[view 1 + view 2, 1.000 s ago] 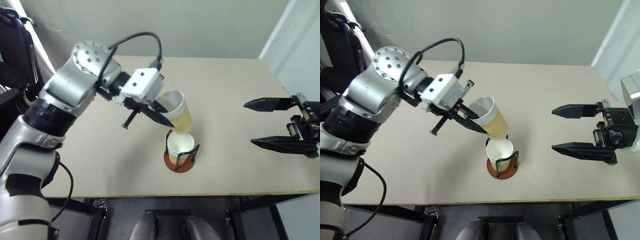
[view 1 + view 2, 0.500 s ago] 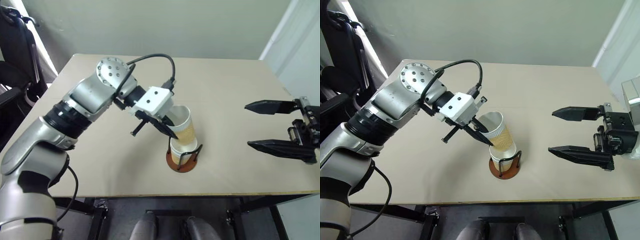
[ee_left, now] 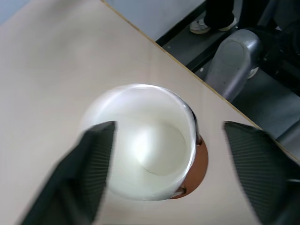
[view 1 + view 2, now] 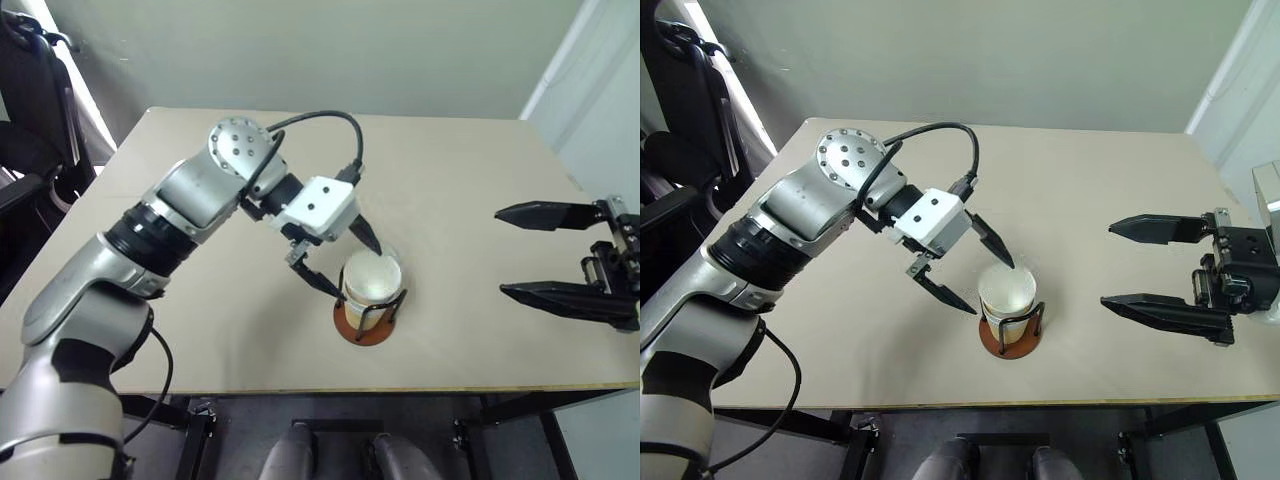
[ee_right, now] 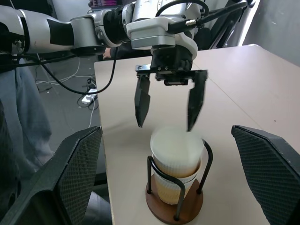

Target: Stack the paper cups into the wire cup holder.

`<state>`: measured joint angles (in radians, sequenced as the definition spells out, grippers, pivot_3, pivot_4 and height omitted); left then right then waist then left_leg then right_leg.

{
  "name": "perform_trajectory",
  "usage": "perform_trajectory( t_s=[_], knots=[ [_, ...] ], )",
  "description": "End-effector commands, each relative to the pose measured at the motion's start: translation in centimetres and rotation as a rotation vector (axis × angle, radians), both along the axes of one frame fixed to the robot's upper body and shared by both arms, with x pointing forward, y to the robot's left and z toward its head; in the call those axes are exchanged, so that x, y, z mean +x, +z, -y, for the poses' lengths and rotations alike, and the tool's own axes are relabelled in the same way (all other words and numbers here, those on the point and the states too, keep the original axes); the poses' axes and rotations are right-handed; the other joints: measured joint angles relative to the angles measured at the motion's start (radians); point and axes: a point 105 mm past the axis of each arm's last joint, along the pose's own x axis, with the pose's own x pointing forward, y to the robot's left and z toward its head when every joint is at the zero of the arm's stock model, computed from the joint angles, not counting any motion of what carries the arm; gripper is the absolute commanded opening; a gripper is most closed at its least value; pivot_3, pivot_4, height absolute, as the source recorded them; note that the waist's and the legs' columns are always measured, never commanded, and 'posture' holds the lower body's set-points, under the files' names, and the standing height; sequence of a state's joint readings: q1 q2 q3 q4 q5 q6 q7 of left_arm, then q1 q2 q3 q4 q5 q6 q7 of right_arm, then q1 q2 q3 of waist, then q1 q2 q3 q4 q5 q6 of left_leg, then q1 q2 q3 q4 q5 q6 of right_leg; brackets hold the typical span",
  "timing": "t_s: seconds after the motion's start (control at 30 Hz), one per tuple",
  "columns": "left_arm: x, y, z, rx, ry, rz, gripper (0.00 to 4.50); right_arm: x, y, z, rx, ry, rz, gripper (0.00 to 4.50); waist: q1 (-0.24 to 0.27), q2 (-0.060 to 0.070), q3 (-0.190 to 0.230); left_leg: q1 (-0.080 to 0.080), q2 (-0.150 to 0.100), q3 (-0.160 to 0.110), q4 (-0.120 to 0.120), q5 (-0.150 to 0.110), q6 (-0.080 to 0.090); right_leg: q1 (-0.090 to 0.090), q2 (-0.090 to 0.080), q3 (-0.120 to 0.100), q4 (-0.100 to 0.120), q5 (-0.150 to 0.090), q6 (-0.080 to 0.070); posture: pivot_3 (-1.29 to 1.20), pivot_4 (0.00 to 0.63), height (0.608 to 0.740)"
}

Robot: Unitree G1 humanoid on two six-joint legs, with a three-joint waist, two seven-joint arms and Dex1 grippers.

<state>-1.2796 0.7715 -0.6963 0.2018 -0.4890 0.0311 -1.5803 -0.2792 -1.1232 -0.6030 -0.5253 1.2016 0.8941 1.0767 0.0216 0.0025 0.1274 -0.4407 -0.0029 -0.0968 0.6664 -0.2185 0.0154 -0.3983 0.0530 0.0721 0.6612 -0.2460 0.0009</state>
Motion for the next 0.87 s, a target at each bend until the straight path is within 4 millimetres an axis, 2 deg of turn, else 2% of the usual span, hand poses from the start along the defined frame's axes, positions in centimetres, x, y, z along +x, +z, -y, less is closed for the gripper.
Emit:
perform_trajectory(
  t_s=[0.03, 0.13, 0.2, 0.27, 0.37, 0.47, 0.5, 0.57, 0.63, 0.73, 0.87],
  knots=[
    [0.3, 1.8, -0.4, -0.049, 0.017, 0.031, 4.48, 0.2, 0.6, -0.2, -0.015, 0.019, 0.041, 4.5, 0.0, 0.0, 0.0, 0.0, 0.0, 0.0, 0.0, 0.0, 0.0, 0.0, 0.0, 0.0, 0.0, 0.0, 0.0, 0.0, 0.15, 0.74],
    [1.5, 4.6, -1.1, -0.208, 0.134, 0.015, 4.48, 0.7, 0.5, -0.3, -0.017, 0.034, 0.042, 4.5, 0.0, 0.0, 0.0, 0.0, 0.0, 0.0, 0.0, 0.0, 0.0, 0.0, 0.0, 0.001, 0.0, 0.0, 0.001, 0.0, 0.15, 0.74],
    [2.5, 6.5, -3.2, -0.34, 0.272, -0.034, 4.48, 0.9, 0.4, -0.3, -0.019, 0.045, 0.036, 4.5, -0.001, 0.0, 0.0, 0.0, 0.0, 0.0, 0.0, 0.0, 0.0, 0.0, 0.0, 0.001, 0.0, 0.001, 0.001, 0.0, 0.15, 0.74],
    [2.6, 6.2, -7.0, -0.379, 0.402, -0.101, 4.48, 1.0, 0.0, 0.1, -0.035, 0.049, 0.019, 4.5, -0.007, 0.001, -0.001, 0.0, 0.0, 0.001, 0.0, 0.0, 0.0, -0.001, 0.0, 0.001, 0.0, 0.001, 0.001, 0.0, 0.15, 0.74],
    [0.8, 5.1, -12.7, -0.461, 0.573, -0.251, 4.48, 1.5, -1.2, 1.9, -0.067, 0.007, -0.034, 4.5, -0.026, 0.006, -0.003, 0.005, 0.0, 0.005, -0.003, 0.001, -0.001, -0.001, 0.001, 0.008, 0.001, -0.002, 0.004, 0.0, 0.15, 0.74],
    [-1.8, 4.5, -16.4, -0.534, 0.702, -0.377, 4.48, 2.1, -2.2, 4.4, -0.103, -0.073, -0.085, 4.5, -0.023, 0.004, -0.002, 0.003, 0.0, 0.005, -0.003, 0.003, -0.006, -0.002, 0.001, 0.008, 0.0, -0.005, 0.006, 0.0, 0.15, 0.74],
    [-2.2, 4.4, -17.2, -0.563, 0.741, -0.399, 4.48, 2.2, -2.5, 5.2, -0.116, -0.094, -0.098, 4.5, -0.02, 0.004, -0.002, 0.002, 0.0, 0.005, -0.002, 0.004, -0.007, -0.002, 0.001, 0.009, 0.0, -0.005, 0.005, 0.0, 0.15, 0.74],
    [-2.4, 2.8, -19.4, -0.57, 0.866, -0.399, 4.48, 2.6, -2.8, 6.6, -0.132, -0.137, -0.115, 4.5, -0.009, 0.004, -0.002, 0.001, -0.001, 0.006, -0.002, 0.002, -0.005, -0.002, -0.001, 0.009, 0.0, -0.006, 0.004, 0.0, 0.15, 0.74],
    [-2.9, 1.8, -19.9, -0.564, 0.902, -0.412, 4.48, 2.9, -2.9, 7.5, -0.139, -0.157, -0.117, 4.5, -0.002, 0.005, -0.002, 0.003, -0.002, 0.006, -0.001, -0.004, 0.005, 0.0, -0.002, 0.009, -0.001, -0.007, 0.002, 0.0, 0.15, 0.74],
    [-3.1, 0.5, -20.8, -0.576, 0.967, -0.423, 4.48, 3.7, -2.9, 8.6, -0.16, -0.192, -0.116, 4.5, 0.001, 0.005, -0.002, 0.006, -0.003, 0.005, -0.001, -0.005, 0.005, 0.003, -0.003, 0.009, 0.001, -0.006, -0.001, 0.0, 0.15, 0.74],
    [-3.1, 0.2, -21.0, -0.598, 0.994, -0.426, 4.48, 4.3, -2.7, 8.7, -0.162, -0.182, -0.121, 4.5, -0.003, 0.004, -0.002, 0.008, -0.003, 0.005, -0.001, -0.001, 0.003, 0.003, -0.002, 0.009, 0.001, -0.002, -0.008, 0.0, 0.15, 0.74]
  ],
)
